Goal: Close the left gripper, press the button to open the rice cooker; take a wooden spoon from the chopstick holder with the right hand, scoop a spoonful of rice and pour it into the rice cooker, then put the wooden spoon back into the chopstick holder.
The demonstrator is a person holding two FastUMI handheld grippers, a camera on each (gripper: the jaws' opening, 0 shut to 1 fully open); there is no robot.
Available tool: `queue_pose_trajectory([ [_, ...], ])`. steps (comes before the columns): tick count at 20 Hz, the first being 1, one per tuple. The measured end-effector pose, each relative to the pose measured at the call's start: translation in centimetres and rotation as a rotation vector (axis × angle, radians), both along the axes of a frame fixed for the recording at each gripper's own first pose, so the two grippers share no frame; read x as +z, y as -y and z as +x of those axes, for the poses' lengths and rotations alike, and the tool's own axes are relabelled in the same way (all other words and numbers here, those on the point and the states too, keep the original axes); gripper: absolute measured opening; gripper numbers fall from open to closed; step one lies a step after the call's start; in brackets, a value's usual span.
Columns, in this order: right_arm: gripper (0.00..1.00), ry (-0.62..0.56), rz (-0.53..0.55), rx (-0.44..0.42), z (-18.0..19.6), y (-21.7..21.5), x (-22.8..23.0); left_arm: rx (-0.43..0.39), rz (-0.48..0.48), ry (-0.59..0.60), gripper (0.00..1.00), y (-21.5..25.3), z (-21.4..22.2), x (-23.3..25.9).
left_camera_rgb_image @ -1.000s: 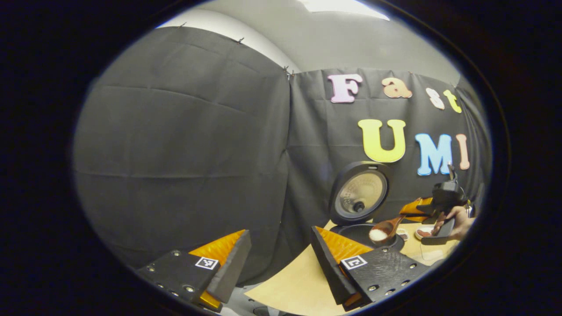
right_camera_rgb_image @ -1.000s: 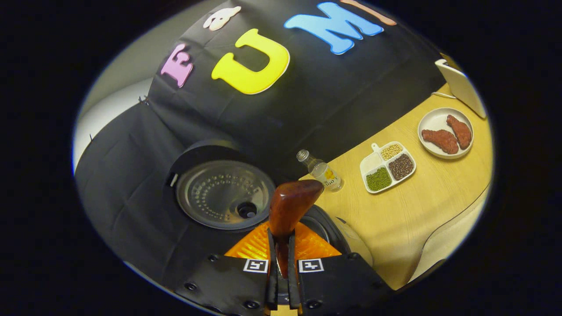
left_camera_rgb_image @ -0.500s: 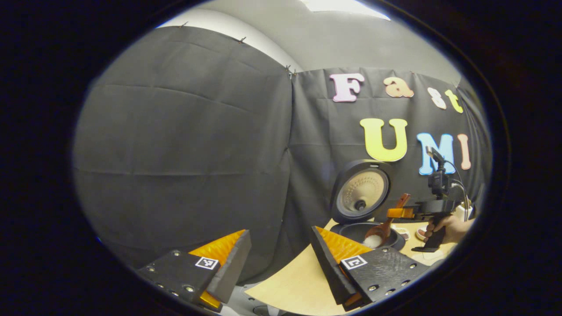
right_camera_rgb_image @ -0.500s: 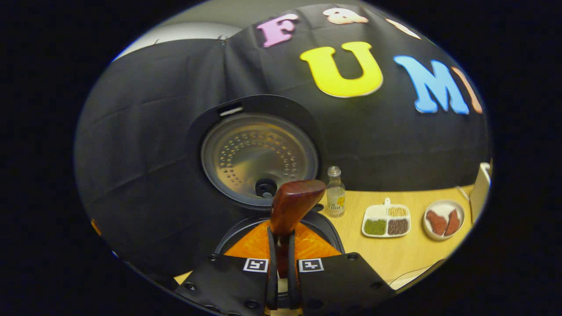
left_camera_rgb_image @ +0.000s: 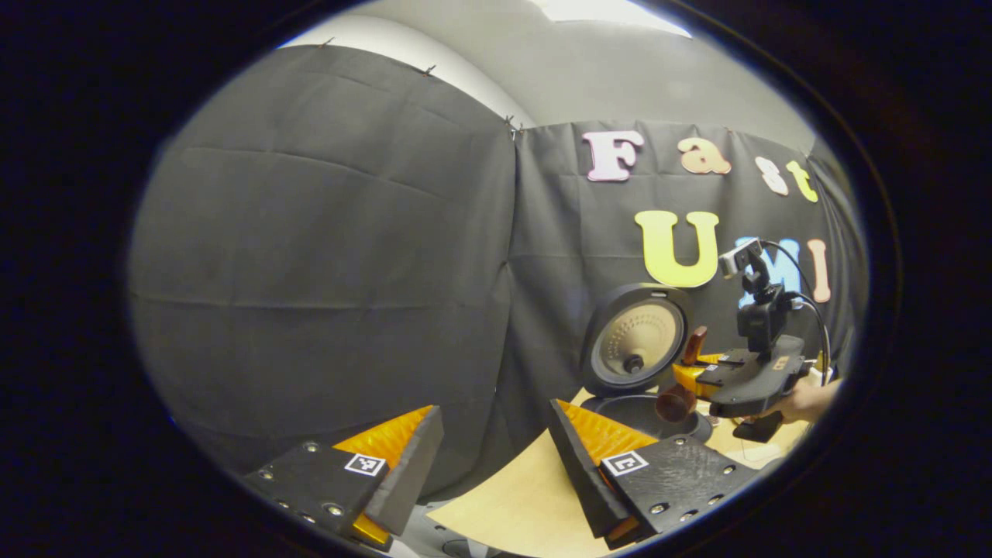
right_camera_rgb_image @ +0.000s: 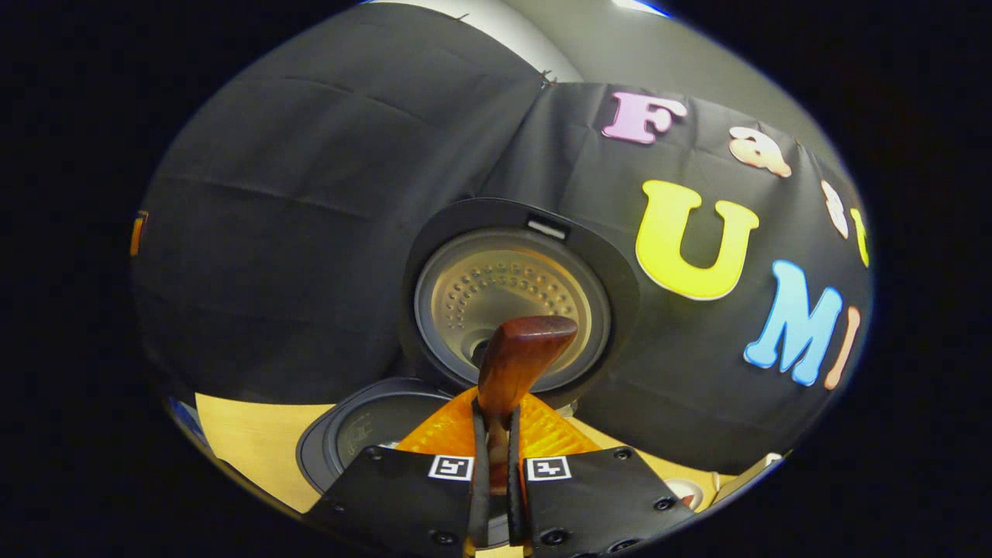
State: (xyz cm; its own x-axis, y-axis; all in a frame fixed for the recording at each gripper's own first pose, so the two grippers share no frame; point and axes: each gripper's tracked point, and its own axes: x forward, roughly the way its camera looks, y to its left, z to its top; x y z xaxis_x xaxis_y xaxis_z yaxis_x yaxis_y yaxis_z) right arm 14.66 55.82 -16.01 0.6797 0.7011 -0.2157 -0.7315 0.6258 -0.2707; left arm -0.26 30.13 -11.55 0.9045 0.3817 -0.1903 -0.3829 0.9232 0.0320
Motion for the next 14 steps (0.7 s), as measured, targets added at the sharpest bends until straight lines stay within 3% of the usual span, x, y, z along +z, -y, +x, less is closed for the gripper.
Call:
queue_pose_trajectory([
  [2, 0.11, -0.061, 0.044, -0.006, 0.0, 0.0, -0.3, -0.006, 0.001, 0.009, 0.84, 0.1, 0.3, 0.5],
  [9, 0.08, -0.570, 0.409, -0.100, -1.2, 0.0, -1.1, -0.062, 0.000, 0.029, 0.86, 2.3, 1.7, 0.8],
  [14, 0.11, -0.627, 0.569, -0.199, -0.4, 2.4, 1.3, -0.125, -0.008, 0.047, 0.84, 4.9, 3.5, 1.3],
])
